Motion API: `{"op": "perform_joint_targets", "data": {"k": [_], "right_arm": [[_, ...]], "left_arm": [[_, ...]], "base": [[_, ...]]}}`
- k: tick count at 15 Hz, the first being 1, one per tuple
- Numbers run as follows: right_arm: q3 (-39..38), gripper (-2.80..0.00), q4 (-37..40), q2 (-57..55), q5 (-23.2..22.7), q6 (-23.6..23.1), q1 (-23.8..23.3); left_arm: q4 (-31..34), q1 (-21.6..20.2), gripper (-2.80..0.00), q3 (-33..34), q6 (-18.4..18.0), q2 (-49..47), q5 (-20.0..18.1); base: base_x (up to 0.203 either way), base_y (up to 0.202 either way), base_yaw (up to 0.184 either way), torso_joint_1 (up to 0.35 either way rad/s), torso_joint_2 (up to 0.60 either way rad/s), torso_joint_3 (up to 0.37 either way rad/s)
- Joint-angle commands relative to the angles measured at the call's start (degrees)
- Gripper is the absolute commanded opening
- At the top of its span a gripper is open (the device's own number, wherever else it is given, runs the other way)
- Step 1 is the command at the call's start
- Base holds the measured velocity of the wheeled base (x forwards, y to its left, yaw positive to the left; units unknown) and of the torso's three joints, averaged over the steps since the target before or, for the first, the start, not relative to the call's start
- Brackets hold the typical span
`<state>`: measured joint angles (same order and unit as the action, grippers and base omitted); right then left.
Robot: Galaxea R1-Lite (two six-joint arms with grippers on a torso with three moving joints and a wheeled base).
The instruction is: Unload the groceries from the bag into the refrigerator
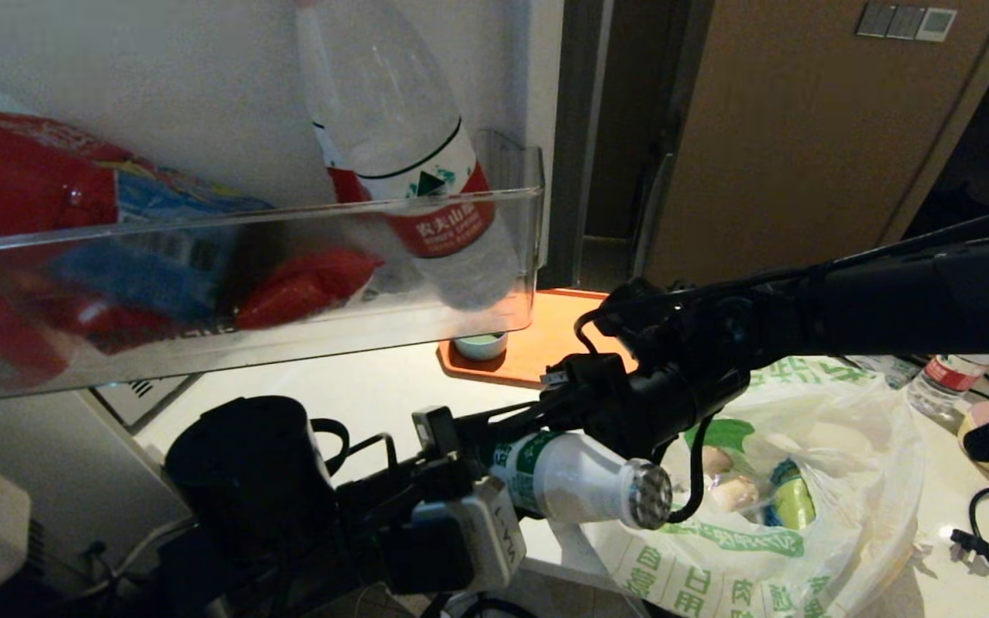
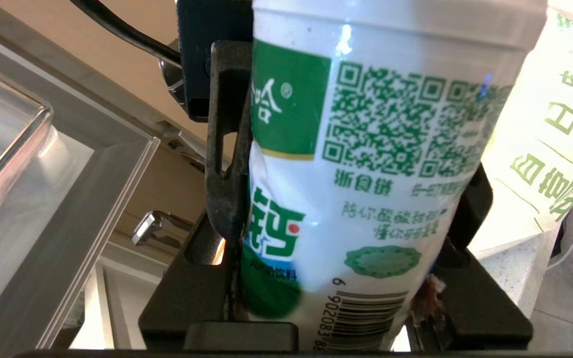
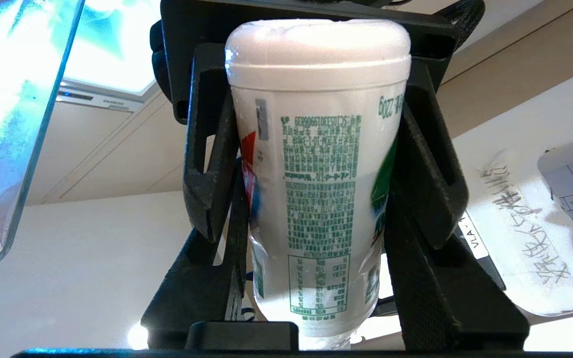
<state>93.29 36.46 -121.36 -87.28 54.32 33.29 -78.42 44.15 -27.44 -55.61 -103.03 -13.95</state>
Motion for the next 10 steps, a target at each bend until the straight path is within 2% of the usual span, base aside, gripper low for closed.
{"op": "perform_joint_targets", "data": {"k": [1, 4, 5, 10], "right_arm": [[-0.04, -2.8, 0.28, -0.2, -0.38, 0.29, 0.02], [-0.04, -2.8, 0.32, -0.9, -0.38, 0.35, 0.02], [-0.04, 0.0, 0.36, -0.85, -0.38, 0.34, 0.08], [-0.13, 0.0, 0.99, -0.03, -0.38, 0.26, -0.35]], "left_arm": [[-0.68, -0.02, -2.8, -0.6, -0.21, -0.07, 0.06], [-0.68, 0.05, -2.8, -0.65, -0.28, -0.21, 0.06], [-0.68, 0.05, -2.8, -0.5, -0.28, 0.01, 0.06], [-0.68, 0.05, -2.8, 0.1, -0.37, 0.47, 0.15]], "base": [[0.0, 0.0, 0.0, 0.0, 0.0, 0.0], [0.0, 0.0, 0.0, 0.0, 0.0, 0.0], [0.0, 0.0, 0.0, 0.0, 0.0, 0.0], [0.0, 0.0, 0.0, 0.0, 0.0, 0.0]]}}
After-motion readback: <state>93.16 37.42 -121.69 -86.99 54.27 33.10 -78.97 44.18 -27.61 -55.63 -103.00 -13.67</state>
